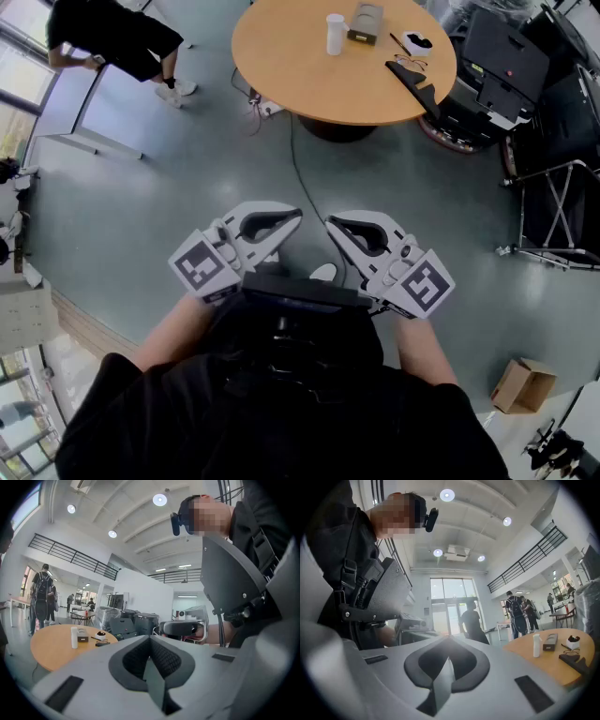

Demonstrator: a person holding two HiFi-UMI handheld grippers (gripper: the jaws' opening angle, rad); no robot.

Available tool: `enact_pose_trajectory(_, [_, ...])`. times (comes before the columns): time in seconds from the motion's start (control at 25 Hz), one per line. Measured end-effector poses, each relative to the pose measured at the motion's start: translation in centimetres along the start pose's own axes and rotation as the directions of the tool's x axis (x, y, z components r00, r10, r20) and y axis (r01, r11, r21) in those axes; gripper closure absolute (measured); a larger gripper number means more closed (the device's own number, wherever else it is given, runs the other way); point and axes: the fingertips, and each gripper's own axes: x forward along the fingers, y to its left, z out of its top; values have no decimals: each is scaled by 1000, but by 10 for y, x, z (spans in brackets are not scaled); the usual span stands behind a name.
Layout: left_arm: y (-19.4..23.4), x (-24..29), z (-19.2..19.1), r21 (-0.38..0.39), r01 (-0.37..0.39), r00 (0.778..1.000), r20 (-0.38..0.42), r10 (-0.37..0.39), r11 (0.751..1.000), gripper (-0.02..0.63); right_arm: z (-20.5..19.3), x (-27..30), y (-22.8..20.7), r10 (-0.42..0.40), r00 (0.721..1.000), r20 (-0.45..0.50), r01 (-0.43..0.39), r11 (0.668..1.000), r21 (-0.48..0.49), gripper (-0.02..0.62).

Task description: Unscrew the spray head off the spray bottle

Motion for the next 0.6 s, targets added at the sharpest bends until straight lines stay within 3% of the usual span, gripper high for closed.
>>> enact_pose_trajectory(0.24, [11, 2, -6, 10, 0, 1000, 14, 0, 1000, 589, -6, 6, -6, -1, 999, -32, 2, 1000, 31, 595])
enact_pose_trajectory(0.6, [65, -3, -8, -31, 58, 997, 44, -57, 998, 591, -9, 48, -35, -78, 996, -34, 79, 997, 12, 595])
